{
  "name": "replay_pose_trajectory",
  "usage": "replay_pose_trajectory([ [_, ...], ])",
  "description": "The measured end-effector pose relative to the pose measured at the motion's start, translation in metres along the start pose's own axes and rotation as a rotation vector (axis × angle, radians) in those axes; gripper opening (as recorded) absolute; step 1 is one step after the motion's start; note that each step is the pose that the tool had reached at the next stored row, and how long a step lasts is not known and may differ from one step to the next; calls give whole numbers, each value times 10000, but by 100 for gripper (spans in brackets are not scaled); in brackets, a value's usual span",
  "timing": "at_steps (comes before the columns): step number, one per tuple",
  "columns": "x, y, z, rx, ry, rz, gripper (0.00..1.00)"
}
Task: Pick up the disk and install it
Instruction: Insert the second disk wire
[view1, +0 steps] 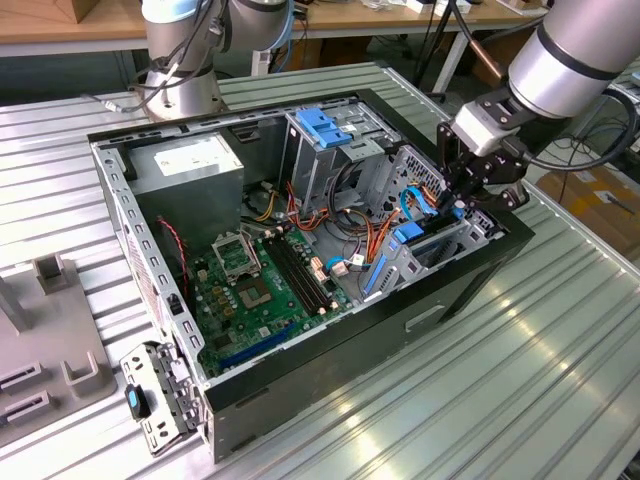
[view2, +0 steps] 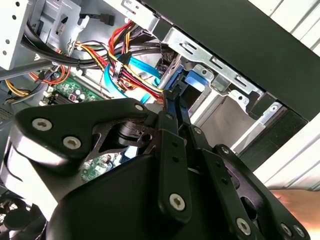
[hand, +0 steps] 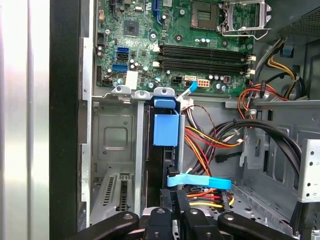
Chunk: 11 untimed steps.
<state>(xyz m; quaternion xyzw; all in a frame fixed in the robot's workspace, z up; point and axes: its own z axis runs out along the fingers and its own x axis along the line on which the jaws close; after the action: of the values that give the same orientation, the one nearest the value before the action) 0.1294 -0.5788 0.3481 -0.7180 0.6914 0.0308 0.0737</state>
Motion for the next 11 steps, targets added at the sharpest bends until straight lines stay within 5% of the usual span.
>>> replay_pose_trajectory([
  [2,-1,0,0,5,-63,27,16],
  [11,1,5,6,62,-46,391,16],
])
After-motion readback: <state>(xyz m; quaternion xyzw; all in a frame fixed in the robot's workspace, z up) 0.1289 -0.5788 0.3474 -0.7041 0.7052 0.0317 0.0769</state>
